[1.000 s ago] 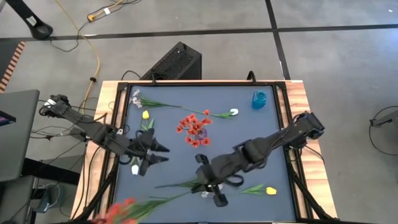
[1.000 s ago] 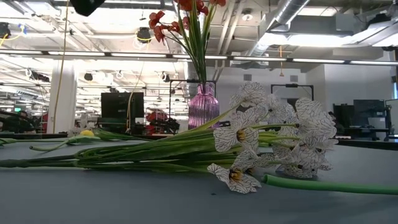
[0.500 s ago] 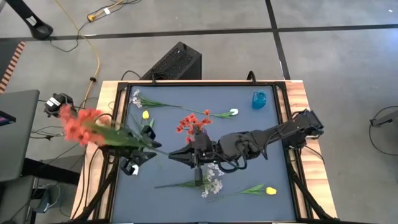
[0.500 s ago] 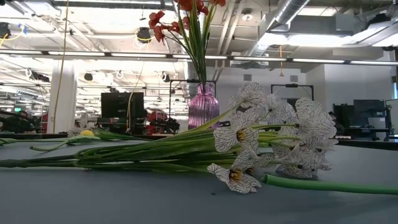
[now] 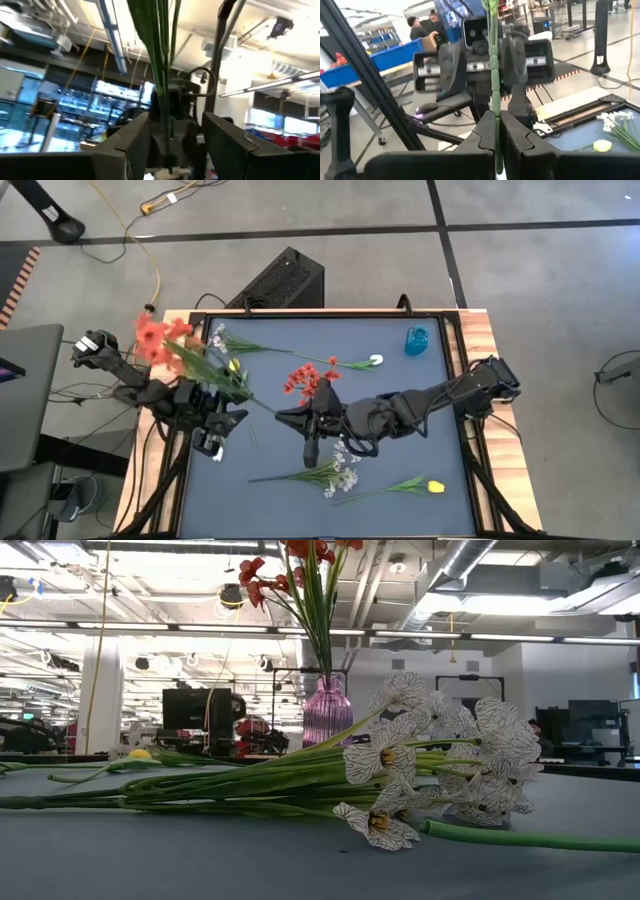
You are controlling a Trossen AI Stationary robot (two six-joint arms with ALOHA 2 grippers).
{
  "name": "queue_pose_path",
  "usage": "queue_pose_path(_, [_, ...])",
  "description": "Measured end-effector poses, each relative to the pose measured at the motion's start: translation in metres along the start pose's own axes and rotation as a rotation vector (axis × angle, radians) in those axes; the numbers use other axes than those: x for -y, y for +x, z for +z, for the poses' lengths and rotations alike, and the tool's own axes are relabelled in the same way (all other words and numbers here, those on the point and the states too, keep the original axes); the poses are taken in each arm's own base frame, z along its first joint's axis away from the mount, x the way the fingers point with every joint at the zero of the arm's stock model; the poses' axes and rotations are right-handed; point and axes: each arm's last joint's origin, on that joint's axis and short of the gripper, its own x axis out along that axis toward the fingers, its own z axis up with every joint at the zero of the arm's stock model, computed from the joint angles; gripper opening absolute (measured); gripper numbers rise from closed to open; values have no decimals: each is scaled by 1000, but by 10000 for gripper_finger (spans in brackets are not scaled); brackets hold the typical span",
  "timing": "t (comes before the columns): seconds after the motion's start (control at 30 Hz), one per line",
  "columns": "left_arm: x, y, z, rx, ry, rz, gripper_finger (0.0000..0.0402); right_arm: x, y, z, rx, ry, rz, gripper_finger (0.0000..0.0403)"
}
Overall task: Sort flowers into vase by color
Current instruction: Put the orange flower into the pink vase
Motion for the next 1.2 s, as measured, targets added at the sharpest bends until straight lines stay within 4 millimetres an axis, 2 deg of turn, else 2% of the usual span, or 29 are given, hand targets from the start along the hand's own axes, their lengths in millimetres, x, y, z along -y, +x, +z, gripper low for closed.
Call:
queue_pose_path(0.2, [-2, 1, 1, -4, 3, 80, 167, 2, 0, -2, -21, -12, -10, 33])
queue_pose_path(0.57, [-4, 1, 3, 4, -37, 108, 164, 5, 0, -9, -82, -32, -44, 33])
queue_pose_path(0.67, [-4, 1, 3, 2, -38, 111, 137, 5, 0, -10, -92, -33, -50, 33])
queue_pose_path(0.73, [-4, 1, 1, -11, -39, 109, 102, 5, 0, -10, -92, -38, -50, 34])
queue_pose_path(0.83, [-3, 1, -2, -40, -50, 107, 29, 5, 0, -10, -94, -40, -47, 69])
queue_pose_path(0.87, [-3, 1, -3, -45, -64, 108, 16, 5, 0, -10, -99, -41, -41, 84])
queue_pose_path(1.2, [-3, 0, -9, -103, -163, 131, 2, 14, 5, -5, -190, -11, 163, 211])
